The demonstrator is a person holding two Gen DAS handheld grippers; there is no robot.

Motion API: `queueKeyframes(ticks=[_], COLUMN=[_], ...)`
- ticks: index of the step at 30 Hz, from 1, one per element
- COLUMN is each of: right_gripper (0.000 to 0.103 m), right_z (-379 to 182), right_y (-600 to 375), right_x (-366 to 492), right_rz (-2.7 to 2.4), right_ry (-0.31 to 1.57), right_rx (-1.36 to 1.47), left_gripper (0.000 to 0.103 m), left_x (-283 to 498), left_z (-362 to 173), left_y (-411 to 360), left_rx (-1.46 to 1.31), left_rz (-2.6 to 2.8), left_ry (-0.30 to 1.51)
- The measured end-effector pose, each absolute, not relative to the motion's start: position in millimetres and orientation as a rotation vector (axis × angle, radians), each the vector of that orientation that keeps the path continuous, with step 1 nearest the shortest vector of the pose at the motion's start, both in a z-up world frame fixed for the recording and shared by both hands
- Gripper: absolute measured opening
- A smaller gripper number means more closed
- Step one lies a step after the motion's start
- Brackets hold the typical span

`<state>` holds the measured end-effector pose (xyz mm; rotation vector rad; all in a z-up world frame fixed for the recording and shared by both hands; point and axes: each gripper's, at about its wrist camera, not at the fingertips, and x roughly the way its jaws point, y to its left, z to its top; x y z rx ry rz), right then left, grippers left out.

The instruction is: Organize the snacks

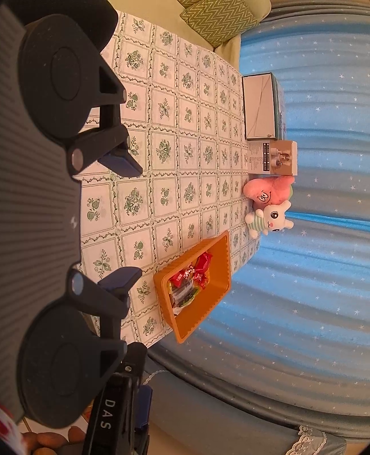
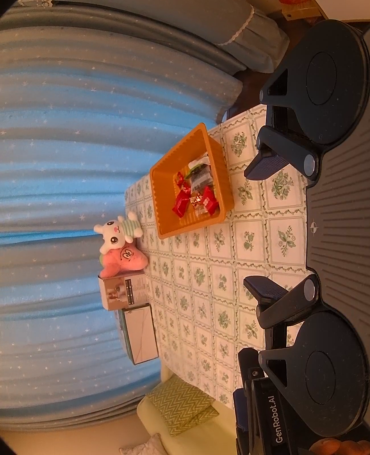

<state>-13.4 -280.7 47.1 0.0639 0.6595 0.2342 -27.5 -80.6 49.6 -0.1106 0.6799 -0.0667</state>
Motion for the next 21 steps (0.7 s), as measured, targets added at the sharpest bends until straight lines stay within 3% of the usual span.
queueKeyframes(ticks=[21], right_gripper=[0.074], right_z=[43.9], right_y=[-281.4], right_x=[-13.6], right_rz=[0.233], right_ry=[0.660], right_rx=[0.066], left_gripper=[0.068], left_x=[-28.2], left_z=[48.8], left_y=[-81.4], left_rx=[-0.106], left_rz=[-0.070], left_ry=[0.682])
